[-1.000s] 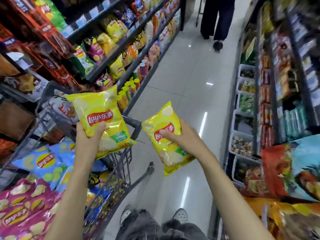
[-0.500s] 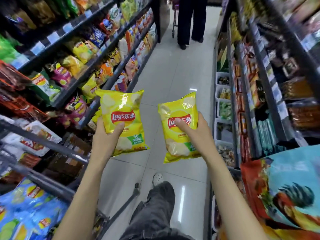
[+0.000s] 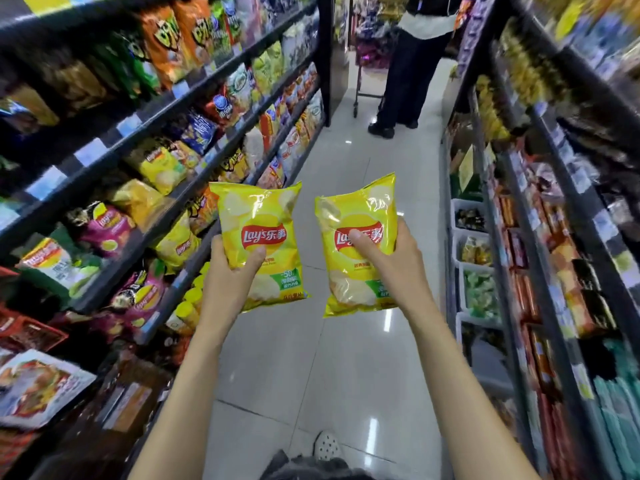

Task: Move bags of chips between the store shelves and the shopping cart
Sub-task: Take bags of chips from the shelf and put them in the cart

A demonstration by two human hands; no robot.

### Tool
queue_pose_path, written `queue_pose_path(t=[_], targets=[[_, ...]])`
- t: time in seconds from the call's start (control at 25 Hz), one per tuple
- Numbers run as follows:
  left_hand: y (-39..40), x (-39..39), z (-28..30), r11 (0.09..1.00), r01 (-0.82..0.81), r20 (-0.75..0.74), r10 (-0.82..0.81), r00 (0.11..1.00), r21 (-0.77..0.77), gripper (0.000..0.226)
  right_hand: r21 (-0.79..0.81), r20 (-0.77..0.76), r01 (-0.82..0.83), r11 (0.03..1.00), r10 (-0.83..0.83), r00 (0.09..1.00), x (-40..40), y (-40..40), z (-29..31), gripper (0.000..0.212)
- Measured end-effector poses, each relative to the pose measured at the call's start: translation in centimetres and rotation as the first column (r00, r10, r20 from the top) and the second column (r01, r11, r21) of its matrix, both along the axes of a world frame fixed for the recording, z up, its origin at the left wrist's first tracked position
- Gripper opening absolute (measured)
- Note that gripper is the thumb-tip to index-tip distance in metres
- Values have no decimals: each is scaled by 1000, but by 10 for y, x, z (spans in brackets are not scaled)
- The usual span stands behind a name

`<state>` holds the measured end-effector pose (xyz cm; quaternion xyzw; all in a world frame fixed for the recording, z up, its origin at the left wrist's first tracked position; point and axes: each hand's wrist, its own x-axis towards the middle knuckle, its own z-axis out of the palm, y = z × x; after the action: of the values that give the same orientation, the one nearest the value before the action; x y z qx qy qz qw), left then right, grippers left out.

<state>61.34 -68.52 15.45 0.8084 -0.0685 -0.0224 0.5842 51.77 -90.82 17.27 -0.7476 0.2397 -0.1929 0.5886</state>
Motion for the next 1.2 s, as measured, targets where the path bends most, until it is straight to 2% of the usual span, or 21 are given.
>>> queue_pose_path(t=[0.24,0.4,0.56,0.68,0.8,0.92,0.96,1.08,1.2], targets=[[-16,116,7,998,-59,27,59,998,-27,42,97,73,-53,994,46,996,136,-15,3,52],[-14,196,27,984,-173,84,175,981,-39,43,143,143,-197,970,177,974,255,-11,9,50],[-10,290,59,955,-296,185,292,938,-8,44,151,241,-348,925,306,921,379,-8,27,59],[-8,368,94,918,-395,263,390,882,-36,39,86,315,-461,883,415,853,481,-7,59,68],[-1,428,134,861,-506,389,482,785,-46,38,24,391,-570,821,517,761,567,7,100,83],[15,464,177,831,-551,470,516,717,-72,40,1,485,-672,741,587,648,621,31,141,73],[23,477,194,815,-573,505,533,679,-89,40,-13,522,-705,709,606,599,641,41,158,71],[50,506,247,761,-630,603,579,550,-156,41,-88,568,-749,657,650,504,690,70,206,79],[78,517,307,720,-678,705,559,436,-152,49,-130,652,-803,581,661,373,719,97,261,73]])
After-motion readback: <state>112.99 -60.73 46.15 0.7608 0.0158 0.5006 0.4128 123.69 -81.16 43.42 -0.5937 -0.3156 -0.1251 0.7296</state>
